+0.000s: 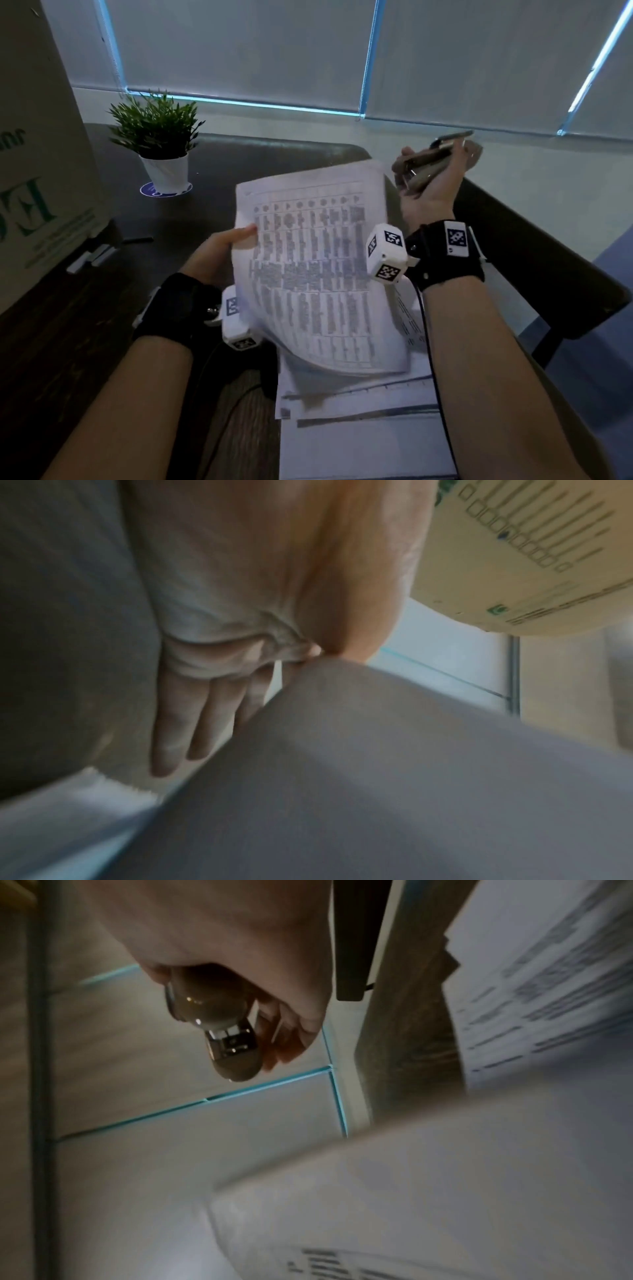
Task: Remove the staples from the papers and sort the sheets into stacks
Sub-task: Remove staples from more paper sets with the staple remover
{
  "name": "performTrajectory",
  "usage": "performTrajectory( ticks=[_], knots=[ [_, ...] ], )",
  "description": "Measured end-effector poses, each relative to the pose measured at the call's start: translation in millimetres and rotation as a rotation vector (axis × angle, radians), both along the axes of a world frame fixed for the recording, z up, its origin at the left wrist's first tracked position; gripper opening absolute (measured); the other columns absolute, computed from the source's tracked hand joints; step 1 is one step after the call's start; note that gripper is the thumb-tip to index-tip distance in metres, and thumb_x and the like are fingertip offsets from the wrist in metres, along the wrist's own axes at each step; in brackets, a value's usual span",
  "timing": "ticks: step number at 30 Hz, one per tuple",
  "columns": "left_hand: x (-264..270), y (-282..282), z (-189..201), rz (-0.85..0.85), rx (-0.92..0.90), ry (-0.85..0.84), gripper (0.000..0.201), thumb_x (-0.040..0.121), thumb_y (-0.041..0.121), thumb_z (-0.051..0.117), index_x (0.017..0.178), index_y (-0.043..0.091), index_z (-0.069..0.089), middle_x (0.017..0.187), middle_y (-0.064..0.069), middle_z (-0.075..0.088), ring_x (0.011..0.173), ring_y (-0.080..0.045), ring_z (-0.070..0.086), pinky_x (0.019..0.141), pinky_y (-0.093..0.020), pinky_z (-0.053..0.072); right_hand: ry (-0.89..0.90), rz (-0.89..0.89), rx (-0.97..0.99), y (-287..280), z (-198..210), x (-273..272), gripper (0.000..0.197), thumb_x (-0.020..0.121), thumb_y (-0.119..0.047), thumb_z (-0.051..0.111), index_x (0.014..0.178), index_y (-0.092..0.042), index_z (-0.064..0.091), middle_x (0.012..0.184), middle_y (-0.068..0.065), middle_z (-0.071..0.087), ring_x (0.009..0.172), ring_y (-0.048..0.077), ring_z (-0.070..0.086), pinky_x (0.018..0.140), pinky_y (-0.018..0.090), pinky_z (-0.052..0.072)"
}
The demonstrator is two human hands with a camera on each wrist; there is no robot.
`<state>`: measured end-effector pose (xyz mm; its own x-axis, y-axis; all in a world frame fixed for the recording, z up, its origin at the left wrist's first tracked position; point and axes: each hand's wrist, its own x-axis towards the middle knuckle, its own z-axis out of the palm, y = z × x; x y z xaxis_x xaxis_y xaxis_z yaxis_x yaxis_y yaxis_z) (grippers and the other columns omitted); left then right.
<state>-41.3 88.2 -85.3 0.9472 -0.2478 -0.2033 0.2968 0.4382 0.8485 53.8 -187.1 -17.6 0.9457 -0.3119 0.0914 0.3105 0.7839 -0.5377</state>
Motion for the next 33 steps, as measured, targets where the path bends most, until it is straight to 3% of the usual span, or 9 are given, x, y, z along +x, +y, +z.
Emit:
performTrajectory(
  ticks=[2,5,8,11,15,21,25,29,33],
  knots=[
    [3.7,11.6,-5.3,0.124,0.026,-0.021,0.034,0.098,0.024,0.04,0.11,0.006,0.066,0.102,-0.015,0.069,0.086,-0.028,0.07,0.072,-0.04,0.059,0.051,0.133,0.005,4.0,-10.3,2.2,0.06,0.079,-0.068,0.058,0.101,-0.013,0.056,0.096,0.018,0.064,0.072,0.027,0.064,0.072,0.028,0.053],
    [11.8,40.5,-17.8,0.326,0.081,-0.023,0.04,0.095,0.025,0.047,0.127,0.002,0.054,0.122,-0.02,0.058,0.109,-0.034,0.06,0.093,-0.046,0.05,0.219,0.444,-0.154,22.8,-25.4,-7.4,0.058,0.09,-0.062,0.05,0.11,-0.007,0.052,0.09,0.019,0.063,0.055,0.025,0.065,0.04,0.019,0.046],
    [13.3,76.0,-21.4,0.512,0.163,-0.037,0.027,0.095,0.028,0.049,0.111,0.009,0.06,0.12,-0.019,0.058,0.11,-0.029,0.059,0.074,-0.035,0.057,0.332,0.634,-0.394,45.4,-50.6,-11.5,0.049,0.092,-0.055,0.054,0.093,-0.006,0.051,0.088,0.025,0.068,0.068,0.035,0.068,0.054,0.028,0.054],
    [20.9,113.7,-34.3,0.854,0.407,0.055,0.043,0.1,0.028,0.038,0.14,0.011,0.04,0.147,-0.012,0.038,0.132,-0.028,0.042,0.093,-0.033,0.044,0.359,0.683,-0.51,59.1,-74.1,-10.4,0.044,0.093,-0.051,0.057,0.101,-0.008,0.052,0.081,0.018,0.069,0.076,0.038,0.071,0.066,0.042,0.058],
    [34.7,133.4,-51.2,1.159,0.666,0.16,0.044,0.092,0.025,0.041,0.136,0.02,0.044,0.133,-0.008,0.053,0.117,-0.029,0.055,0.097,-0.045,0.046,0.398,0.68,-0.427,58.2,-84.2,-8.6,0.048,0.094,-0.049,0.058,0.104,-0.003,0.047,0.111,0.029,0.06,0.076,0.039,0.072,0.065,0.038,0.06],
    [30.9,118.0,-40.1,0.897,1.175,0.098,0.041,0.097,0.012,0.044,0.133,-0.007,0.043,0.136,-0.028,0.045,0.122,-0.045,0.045,0.1,-0.047,0.037,0.389,0.708,-0.357,53.3,-85.1,-10.4,0.048,0.096,-0.048,0.055,0.087,-0.002,0.047,0.095,0.037,0.066,0.071,0.037,0.072,0.059,0.035,0.061],
    [26.2,116.3,-30.3,0.942,1.196,-0.047,0.061,0.08,0.01,0.057,0.138,0.004,0.038,0.142,-0.023,0.04,0.13,-0.04,0.039,0.105,-0.047,0.036,0.377,0.704,-0.363,53.7,-85.4,-10.1,0.047,0.096,-0.048,0.054,0.086,-0.002,0.047,0.108,0.035,0.06,0.07,0.035,0.072,0.055,0.033,0.06],
    [22.7,85.7,-4.0,0.916,0.951,-0.337,0.067,0.085,0.003,0.061,0.144,0.013,0.032,0.136,-0.007,0.046,0.124,-0.02,0.045,0.101,-0.027,0.038,0.369,0.69,-0.373,53.9,-88.2,-8.2,0.047,0.095,-0.048,0.056,0.089,-0.002,0.048,0.115,0.032,0.056,0.071,0.035,0.072,0.055,0.033,0.06],
    [17.5,23.3,7.9,0.317,0.565,-0.208,0.042,0.09,0.009,0.059,0.13,0.001,0.05,0.102,-0.006,0.06,0.093,-0.019,0.058,0.08,-0.025,0.045,0.361,0.69,-0.348,55.1,-88.8,-9.1,0.047,0.096,-0.048,0.055,0.087,-0.002,0.048,0.117,0.03,0.052,0.071,0.035,0.072,0.054,0.033,0.059]
  ],
)
